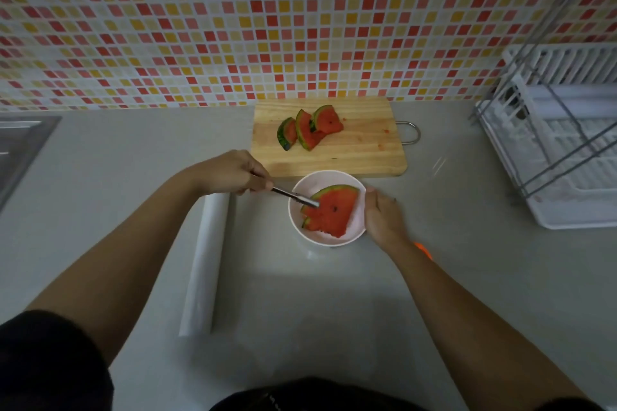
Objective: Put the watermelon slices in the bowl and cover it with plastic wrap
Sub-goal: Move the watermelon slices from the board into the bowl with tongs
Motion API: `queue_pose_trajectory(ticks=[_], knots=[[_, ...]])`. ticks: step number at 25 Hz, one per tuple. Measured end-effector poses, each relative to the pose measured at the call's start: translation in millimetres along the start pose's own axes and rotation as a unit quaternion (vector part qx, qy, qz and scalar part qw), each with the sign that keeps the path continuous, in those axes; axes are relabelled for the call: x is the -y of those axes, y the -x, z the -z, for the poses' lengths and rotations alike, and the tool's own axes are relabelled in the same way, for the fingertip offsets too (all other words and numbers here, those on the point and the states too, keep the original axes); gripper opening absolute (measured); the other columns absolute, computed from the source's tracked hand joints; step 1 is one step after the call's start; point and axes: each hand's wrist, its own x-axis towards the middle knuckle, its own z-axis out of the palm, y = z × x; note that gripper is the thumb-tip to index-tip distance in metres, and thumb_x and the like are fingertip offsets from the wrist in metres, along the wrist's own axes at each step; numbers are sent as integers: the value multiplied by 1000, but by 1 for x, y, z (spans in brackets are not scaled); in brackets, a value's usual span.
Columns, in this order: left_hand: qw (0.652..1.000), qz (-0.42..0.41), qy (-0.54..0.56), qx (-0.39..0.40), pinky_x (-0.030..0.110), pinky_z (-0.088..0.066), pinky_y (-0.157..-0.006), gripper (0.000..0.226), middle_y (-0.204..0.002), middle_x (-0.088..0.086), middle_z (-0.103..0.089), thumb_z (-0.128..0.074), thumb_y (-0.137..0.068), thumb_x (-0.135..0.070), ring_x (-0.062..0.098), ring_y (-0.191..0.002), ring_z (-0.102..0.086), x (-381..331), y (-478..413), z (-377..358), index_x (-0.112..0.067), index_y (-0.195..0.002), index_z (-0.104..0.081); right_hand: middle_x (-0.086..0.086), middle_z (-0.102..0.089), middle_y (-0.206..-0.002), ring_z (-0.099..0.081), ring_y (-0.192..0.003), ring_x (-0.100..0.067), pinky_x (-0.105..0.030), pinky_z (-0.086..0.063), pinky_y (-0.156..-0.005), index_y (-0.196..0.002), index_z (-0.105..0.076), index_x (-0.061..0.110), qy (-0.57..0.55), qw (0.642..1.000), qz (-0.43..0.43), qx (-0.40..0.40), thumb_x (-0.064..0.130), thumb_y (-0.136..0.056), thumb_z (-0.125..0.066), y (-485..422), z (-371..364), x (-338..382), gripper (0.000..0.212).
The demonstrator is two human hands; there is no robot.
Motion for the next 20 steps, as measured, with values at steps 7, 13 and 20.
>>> queue_pose_trajectory(ticks=[7, 13, 20], knots=[[971, 10, -231, 60, 24, -44, -63, 27, -68, -5, -66, -55, -89, -40, 11, -71, -59, -28, -5, -9, -20, -88, -74, -17, -65, -85, -56, -79, -26, -29, -34, -72, -74, -56, 15, 28, 999, 22, 6, 37, -95, -25, -3, -1, -1, 44], [976, 2, -170, -133, 29, -41, -63, 50, -70, 8, -66, -51, -77, -56, 24, -70, -58, -59, -29, 30, -10, -76, -70, -17, -63, -79, -57, -79, -29, -29, -32, -71, -71, -55, 10, 42, 997, 65, -3, 29, -98, -27, -3, 0, -1, 43], [953, 131, 17, -272, 26, -40, -54, 46, -52, 5, -46, -58, -87, -39, 20, -50, -44, -39, -99, 0, -6, -55, -51, 3, -50, -55, -52, -62, -23, -27, -30, -62, -52, -39, 20, 42, 997, 60, -6, 32, -98, -28, -1, 1, -1, 49]])
